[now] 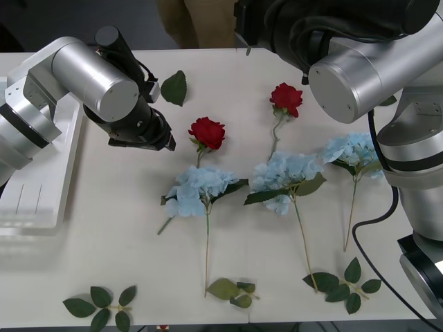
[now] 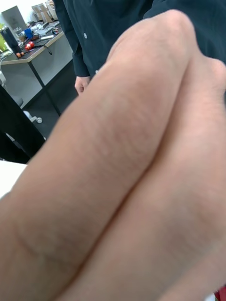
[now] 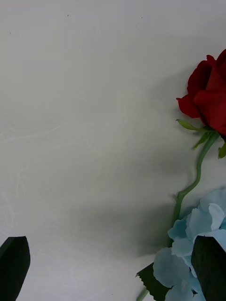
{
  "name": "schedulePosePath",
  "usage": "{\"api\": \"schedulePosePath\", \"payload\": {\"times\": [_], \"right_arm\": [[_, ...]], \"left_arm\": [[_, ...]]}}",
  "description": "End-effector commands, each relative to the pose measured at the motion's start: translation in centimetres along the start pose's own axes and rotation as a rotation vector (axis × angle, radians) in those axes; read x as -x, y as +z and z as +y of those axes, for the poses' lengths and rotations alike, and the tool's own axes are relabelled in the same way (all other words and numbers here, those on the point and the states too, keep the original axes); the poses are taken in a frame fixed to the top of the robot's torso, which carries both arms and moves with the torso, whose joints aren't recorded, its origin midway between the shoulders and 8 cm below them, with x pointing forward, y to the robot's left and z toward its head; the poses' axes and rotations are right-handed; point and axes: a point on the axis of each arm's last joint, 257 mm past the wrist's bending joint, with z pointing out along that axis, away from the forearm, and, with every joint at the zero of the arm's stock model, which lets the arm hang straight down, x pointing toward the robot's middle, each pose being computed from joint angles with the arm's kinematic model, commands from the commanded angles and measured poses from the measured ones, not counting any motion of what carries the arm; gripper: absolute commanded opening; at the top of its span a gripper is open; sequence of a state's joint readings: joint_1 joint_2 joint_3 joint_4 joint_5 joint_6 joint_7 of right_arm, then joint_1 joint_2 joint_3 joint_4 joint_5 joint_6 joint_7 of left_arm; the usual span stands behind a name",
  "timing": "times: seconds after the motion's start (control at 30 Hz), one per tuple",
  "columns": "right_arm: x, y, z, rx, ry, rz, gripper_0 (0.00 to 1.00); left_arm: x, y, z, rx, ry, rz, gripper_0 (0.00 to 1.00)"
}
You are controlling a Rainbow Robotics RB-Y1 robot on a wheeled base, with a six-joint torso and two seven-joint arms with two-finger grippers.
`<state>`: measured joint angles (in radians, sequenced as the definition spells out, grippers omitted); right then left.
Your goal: Place the red flowers into the right box and the blue flowers into the left box. If a person shows an open palm, hand one flower to the person first, then continue sorting.
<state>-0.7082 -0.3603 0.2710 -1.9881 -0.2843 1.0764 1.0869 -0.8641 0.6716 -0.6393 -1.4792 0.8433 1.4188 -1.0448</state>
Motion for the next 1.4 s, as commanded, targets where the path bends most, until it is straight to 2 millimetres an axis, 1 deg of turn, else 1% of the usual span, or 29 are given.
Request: {"api": "schedulePosePath", "payload": {"times": [0.03, 0.4, 0.5, 0.6, 0.63, 0.7, 0.8, 0.87, 0.93, 1.0, 1.17, 1.2, 1.3, 1.4], "right_arm": [[3.1, -0.4, 2.1, 0.035, 0.005, -0.066, 0.99], [3.3, -0.6, 2.0, 0.039, -0.002, -0.067, 1.0], [2.8, -1.1, 1.8, 0.049, -0.008, -0.052, 1.0], [1.6, -2.4, 0.6, 0.037, -0.032, -0.012, 1.0], [0.8, -3.3, -0.4, 0.02, -0.048, 0.015, 1.0], [-0.6, -4.5, -2.1, -0.006, -0.071, 0.056, 1.0], [-3.5, -6.6, -5.5, -0.037, -0.082, 0.137, 1.0], [-5.1, -7.8, -7.6, -0.056, -0.083, 0.182, 1.0], [-7.0, -9.5, -10.1, -0.081, -0.069, 0.241, 1.0], [-9.3, -11.5, -12.5, -0.101, -0.042, 0.314, 1.0], [-15.3, -16.4, -17.3, -0.161, 0.014, 0.479, 1.0], [-16.6, -17.4, -18.2, -0.168, 0.006, 0.509, 1.0], [-19.1, -19.6, -20.0, -0.183, -0.012, 0.552, 1.0], [-22.1, -21.3, -20.8, -0.191, -0.002, 0.59, 1.0]], "left_arm": [[2.0, -1.3, -1.1, 0.0, 0.093, -0.047, 1.0], [2.0, -1.3, -1.0, 0.003, 0.096, -0.049, 1.0], [1.9, -1.2, -1.0, 0.001, 0.095, -0.046, 1.0], [2.0, -1.3, -1.0, 0.003, 0.096, -0.049, 1.0], [2.0, -1.3, -1.0, 0.003, 0.096, -0.049, 1.0], [1.9, -1.2, -1.0, 0.001, 0.097, -0.046, 1.0], [1.9, -1.2, -1.1, 0.001, 0.099, -0.047, 1.0], [1.9, -1.2, -1.0, 0.003, 0.099, -0.047, 1.0], [1.9, -1.2, -1.0, 0.003, 0.099, -0.047, 1.0], [1.9, -1.2, -1.0, 0.003, 0.099, -0.047, 1.0], [1.9, -1.2, -1.0, 0.001, 0.099, -0.046, 1.0], [1.9, -1.2, -1.1, 0.0, 0.099, -0.046, 1.0], [1.9, -1.2, -1.0, 0.001, 0.1, -0.046, 1.0], [1.9, -1.2, -1.0, 0.001, 0.099, -0.046, 1.0]]}}
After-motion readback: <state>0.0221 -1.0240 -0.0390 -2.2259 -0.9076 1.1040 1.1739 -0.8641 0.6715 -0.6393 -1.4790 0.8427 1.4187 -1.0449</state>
